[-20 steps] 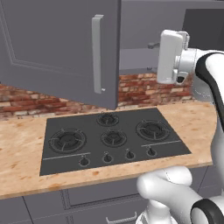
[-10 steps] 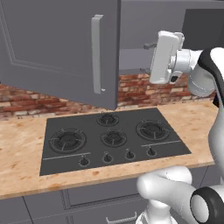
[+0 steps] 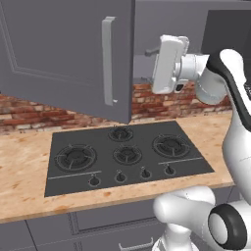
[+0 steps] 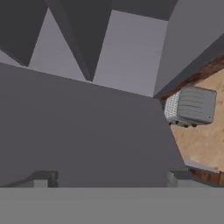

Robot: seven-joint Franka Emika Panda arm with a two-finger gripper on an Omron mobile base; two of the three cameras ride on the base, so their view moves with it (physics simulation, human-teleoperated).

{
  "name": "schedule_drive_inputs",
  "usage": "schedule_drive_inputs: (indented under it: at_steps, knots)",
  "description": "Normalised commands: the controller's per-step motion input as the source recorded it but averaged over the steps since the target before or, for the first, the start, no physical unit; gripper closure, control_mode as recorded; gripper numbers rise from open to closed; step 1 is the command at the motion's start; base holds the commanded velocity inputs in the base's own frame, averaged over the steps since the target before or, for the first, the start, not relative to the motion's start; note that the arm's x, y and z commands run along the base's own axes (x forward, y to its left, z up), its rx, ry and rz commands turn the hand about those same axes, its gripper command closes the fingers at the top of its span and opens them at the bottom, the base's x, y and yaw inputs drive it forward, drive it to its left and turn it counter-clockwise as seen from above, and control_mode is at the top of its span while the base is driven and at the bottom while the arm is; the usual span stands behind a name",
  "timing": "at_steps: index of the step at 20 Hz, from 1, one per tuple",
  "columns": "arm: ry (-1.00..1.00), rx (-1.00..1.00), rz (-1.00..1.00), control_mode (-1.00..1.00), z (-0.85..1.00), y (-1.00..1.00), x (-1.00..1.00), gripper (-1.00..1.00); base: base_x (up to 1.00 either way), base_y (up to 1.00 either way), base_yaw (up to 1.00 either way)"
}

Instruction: Open the cabinet. Pick the spray and place it next to the sink. Then close the cabinet.

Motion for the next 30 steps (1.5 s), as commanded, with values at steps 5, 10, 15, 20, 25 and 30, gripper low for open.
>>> schedule_drive_inputs:
  at_steps: [5,10,15,20,25,30]
  knots:
    - [0.0,0.0,0.07,-1.0,0.0,0.52,0.0,-1.0,0.0,0.0,0.0]
    - [0.0,0.0,0.01,-1.0,-0.08,0.62,0.08,-1.0,0.0,0.0,0.0]
    - [0.0,0.0,0.0,-1.0,-0.2,0.41,0.29,-1.0,0.0,0.0,0.0]
    - [-0.01,0.0,0.0,-1.0,-0.03,0.55,0.04,-1.0,0.0,0.0,0.0]
    - [-0.05,0.0,0.04,-1.0,0.0,0.8,-0.49,-1.0,0.0,0.0,0.0]
    - [-0.08,0.0,0.08,-1.0,0.0,0.73,-0.66,-1.0,0.0,0.0,0.0]
